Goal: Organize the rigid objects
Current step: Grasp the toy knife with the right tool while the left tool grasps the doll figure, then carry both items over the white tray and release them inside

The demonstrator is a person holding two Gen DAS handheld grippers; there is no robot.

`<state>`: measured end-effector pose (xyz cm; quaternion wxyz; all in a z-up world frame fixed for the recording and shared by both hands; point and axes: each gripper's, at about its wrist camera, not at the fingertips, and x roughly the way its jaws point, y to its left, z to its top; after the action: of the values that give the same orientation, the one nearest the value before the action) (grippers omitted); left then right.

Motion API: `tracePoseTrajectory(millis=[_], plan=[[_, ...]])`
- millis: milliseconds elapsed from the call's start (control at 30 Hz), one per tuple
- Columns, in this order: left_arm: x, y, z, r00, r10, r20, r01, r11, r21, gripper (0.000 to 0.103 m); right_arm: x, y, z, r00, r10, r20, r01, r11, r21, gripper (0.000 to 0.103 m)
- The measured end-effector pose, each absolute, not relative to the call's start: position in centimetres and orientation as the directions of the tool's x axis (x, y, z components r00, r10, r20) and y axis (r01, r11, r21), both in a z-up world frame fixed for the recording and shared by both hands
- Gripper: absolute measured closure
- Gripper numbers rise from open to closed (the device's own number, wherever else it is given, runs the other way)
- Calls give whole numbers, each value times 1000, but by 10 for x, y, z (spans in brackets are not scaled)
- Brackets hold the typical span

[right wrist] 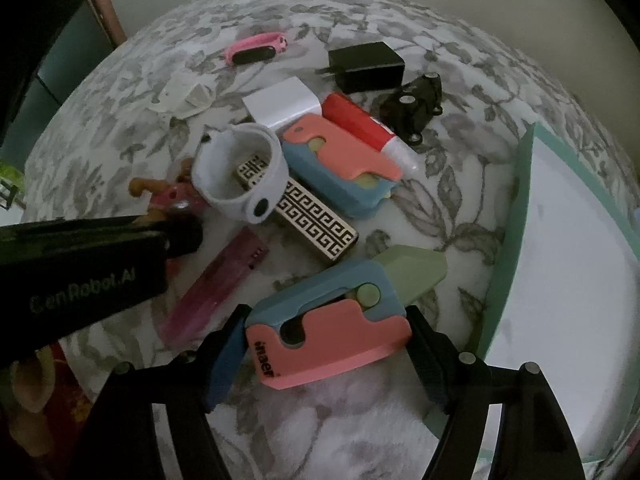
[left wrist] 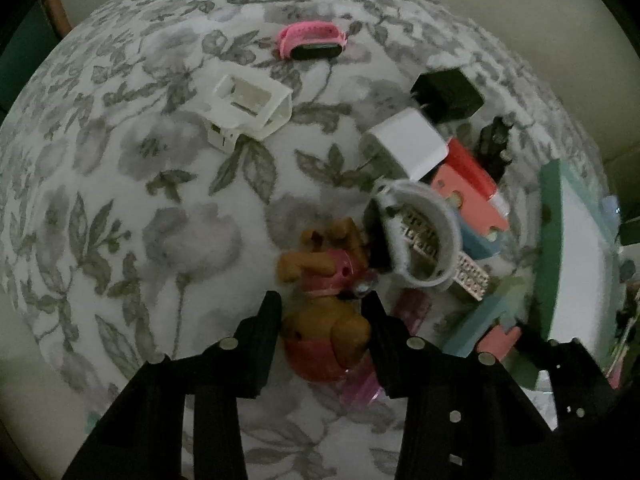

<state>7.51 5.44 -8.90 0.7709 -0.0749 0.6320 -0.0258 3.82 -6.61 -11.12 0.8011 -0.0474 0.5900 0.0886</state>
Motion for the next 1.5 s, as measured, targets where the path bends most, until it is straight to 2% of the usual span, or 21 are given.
tracePoseTrajectory(millis=[33,200,467,700,967,1200,1500], plan=[[74,55,-86,209,-132,-969,-54,988,-147,69,36,-66,-109,291,90,-952,-193,981,33,25],[71,56,-69,266,-110,-958,-48,991,-127,69,30,-81,-88,319,137,-938,-158,983,90,25],[65,53,-30,386,-154,-910,-32,983,-180,69,31,-118,-49,431,151,-890,-50,988,144,26],[70,-1,-1,429,-207,-879,115,978,-174,69,30,-178,-33,492,-6,-871,188,977,100,26],[80,-88,2,394,-262,-881,289,945,-152,69,18,-265,-45,454,-160,-877,471,878,84,26],[84,-154,-8,368,-307,-877,400,904,-149,69,-3,-317,-49,402,-250,-881,622,781,62,25],[96,-209,-42,330,-272,-904,452,886,-102,69,-5,-349,-66,337,-290,-896,692,722,26,25]])
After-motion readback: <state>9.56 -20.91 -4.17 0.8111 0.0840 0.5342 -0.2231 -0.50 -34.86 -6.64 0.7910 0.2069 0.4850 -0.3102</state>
